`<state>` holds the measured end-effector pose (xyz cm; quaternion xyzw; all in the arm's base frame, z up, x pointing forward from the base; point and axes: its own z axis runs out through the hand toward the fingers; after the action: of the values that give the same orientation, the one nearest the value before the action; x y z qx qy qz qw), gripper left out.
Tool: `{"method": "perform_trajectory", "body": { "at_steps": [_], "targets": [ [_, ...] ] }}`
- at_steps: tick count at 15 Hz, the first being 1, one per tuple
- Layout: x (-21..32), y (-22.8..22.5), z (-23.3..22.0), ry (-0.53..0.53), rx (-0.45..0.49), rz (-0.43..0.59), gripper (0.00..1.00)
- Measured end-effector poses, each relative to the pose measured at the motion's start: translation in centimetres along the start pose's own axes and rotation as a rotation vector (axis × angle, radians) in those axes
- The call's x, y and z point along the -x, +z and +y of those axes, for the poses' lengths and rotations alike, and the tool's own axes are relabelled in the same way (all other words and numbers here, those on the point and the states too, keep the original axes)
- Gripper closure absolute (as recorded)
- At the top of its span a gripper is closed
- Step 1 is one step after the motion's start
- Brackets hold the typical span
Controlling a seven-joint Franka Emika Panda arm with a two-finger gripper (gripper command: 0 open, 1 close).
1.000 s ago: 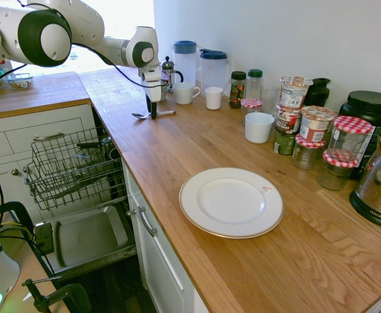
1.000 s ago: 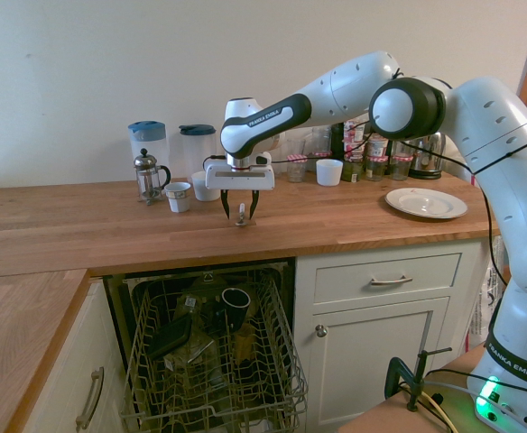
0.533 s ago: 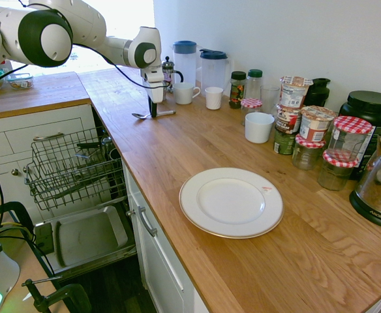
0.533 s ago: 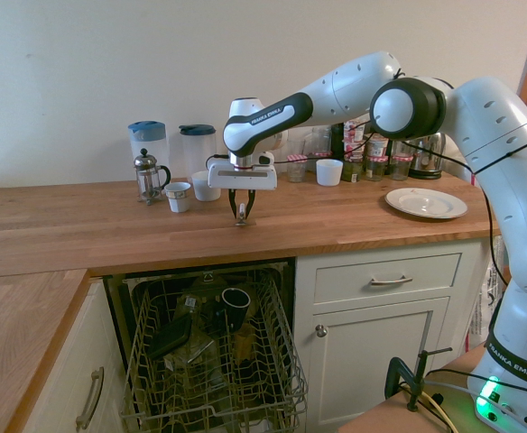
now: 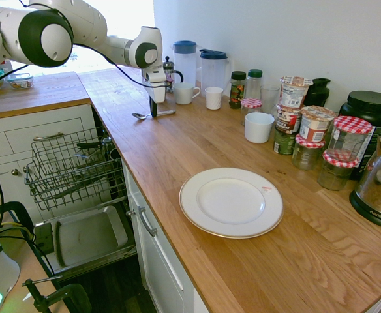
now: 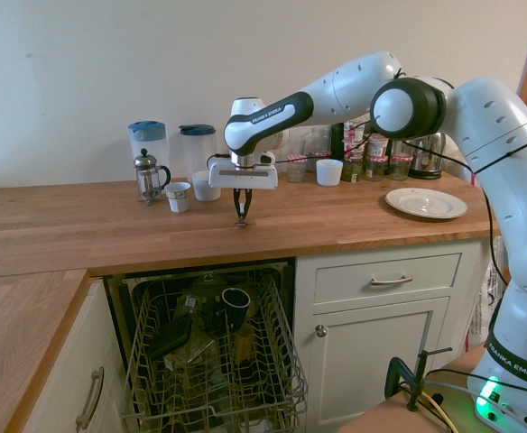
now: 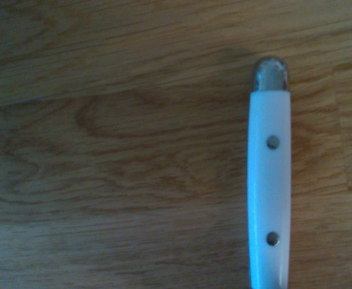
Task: Put the spoon in the dishwasher
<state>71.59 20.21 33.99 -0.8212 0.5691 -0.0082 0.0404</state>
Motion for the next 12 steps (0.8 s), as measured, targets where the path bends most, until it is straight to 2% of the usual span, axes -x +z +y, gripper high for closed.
{"method": "perform_trajectory", "body": {
  "at_steps": [3, 7, 12],
  "targets": [
    [1.3, -1.4, 1.3, -0.031, 0.006, 0.003, 1.00],
    [5.5, -6.8, 5.3, -0.090, -0.010, 0.011, 1.00],
    [13.2, -5.5, 11.8, -0.202, 0.003, -0.022, 1.00]
  ]
}}
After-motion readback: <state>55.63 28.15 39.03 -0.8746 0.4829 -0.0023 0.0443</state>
